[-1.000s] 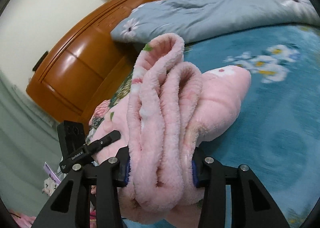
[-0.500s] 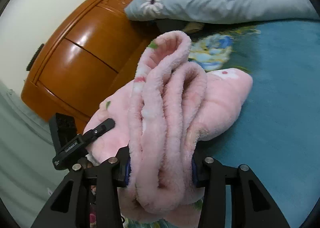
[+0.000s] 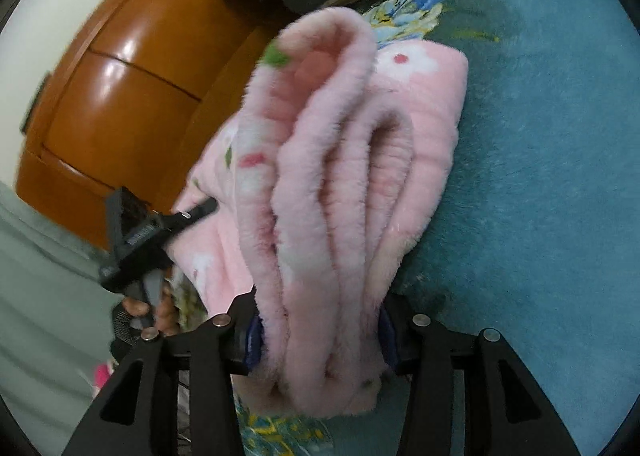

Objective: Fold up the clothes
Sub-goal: 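Carry the folded fleece with the right gripper toward the headboard, then lower the folded fleece onto the bed and open the right gripper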

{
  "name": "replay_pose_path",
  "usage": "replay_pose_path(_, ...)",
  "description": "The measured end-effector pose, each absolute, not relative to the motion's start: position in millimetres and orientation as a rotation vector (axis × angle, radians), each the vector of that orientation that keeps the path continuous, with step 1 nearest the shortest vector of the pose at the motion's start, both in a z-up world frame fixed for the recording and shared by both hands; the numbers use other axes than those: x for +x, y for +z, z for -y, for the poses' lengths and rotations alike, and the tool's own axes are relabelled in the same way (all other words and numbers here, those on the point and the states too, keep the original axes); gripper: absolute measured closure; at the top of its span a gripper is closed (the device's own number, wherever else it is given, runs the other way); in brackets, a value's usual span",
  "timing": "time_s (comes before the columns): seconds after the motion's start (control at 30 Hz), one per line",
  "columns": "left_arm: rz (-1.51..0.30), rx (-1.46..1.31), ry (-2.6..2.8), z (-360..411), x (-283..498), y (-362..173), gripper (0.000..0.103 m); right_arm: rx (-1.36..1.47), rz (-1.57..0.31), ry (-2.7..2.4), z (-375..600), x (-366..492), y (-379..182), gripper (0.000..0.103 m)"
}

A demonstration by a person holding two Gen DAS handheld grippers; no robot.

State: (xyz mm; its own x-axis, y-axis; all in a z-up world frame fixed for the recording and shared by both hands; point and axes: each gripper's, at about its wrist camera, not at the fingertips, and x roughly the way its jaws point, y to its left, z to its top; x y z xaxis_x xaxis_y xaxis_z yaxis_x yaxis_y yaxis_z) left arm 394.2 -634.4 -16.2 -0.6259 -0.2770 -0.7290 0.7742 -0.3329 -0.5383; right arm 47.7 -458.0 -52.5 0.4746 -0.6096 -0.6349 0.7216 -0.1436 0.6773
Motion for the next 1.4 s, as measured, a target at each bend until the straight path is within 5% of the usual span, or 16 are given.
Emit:
replay_pose_path(0.37,-1.026,0.305,-2.093,608.0,437.5,49.6,0.023,0.978,-0.275,-1.299,426.3,25.9,33.9,0.055)
replay_pose_path(0.57,-0.762,0.592,-2.24,585.0,381.0,53.9,0.02,0.797,-0.366,-1.302,450.2,76.1,49.4,0.046)
replay_pose_path(0.97,-1.054,0.665,-2.129,605.3,387.8,11.7,0.019,0.767,-0.58,-1.341,480.1,95.8,-2.7,0.042)
replay_pose_path(1.2,-1.057,0.588,-2.161,593.9,392.8,17.4,0.012,0.803,-0.454,-1.304,422.5,82.8,10.8,0.041)
replay_pose_path(1.27,-1.058,0.565,-2.17,590.7,394.2,19.1,0.0,0.834,-0.441,-1.303,400.2,74.4,1.0,0.041)
replay_pose_path(1.4,-0.961,0.543,-2.13,566.6,390.6,27.1,0.0,0.924,-0.341,-1.293,359.4,53.1,-22.2,0.04)
